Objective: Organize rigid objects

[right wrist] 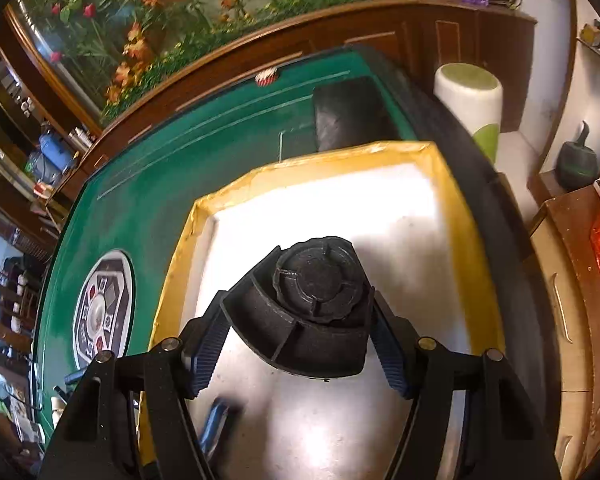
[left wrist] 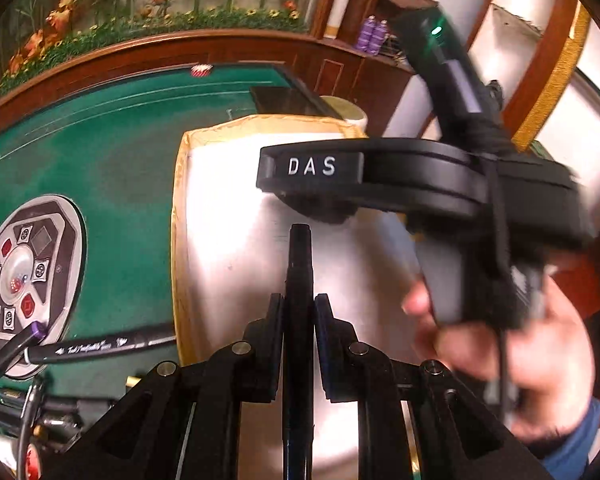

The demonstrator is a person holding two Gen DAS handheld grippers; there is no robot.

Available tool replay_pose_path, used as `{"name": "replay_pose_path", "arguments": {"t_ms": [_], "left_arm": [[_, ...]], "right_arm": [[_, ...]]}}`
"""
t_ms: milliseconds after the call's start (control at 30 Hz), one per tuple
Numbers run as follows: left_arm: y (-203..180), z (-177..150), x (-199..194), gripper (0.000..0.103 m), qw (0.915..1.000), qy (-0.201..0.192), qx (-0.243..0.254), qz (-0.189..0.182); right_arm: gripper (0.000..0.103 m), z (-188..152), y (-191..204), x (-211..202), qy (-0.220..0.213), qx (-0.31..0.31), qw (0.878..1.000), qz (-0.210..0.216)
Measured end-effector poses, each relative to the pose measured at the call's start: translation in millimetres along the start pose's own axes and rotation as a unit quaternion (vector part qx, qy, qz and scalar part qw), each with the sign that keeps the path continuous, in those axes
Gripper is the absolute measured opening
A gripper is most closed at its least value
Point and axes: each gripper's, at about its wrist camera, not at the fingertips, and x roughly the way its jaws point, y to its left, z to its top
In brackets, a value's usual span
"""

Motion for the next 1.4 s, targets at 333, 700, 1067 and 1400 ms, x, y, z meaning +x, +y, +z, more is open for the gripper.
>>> {"name": "replay_pose_path", "arguments": {"t_ms": [333, 700, 1067, 1400], "left_arm": [[3.0, -10.8, -6.2, 0.035, 0.9998, -0.015, 0.0, 0.014], [11.6, -70.5, -101.3, 0.056, 0.9933, -0.106, -0.005, 0.047], [131.3, -149.4, -202.9, 0.067, 0.965, -0.148, -0.125, 0.176], [216.3, -150.6, -161.7, 0.067, 0.9412, -0.091, -0.257, 0.199]], "right_arm": [[0.071, -4.1, 4.7, -2.6, 0.0, -0.005, 1.0, -0.006], [0.073, -15.6, 39.6, -59.5, -0.09, -0.038, 0.995, 0.025], [0.073, -103.8, 146.2, -82.0, -0.012, -0.17, 0.96, 0.224], [0.073, -137.3, 172.6, -55.5, 0.064, -0.207, 0.947, 0.238]]}}
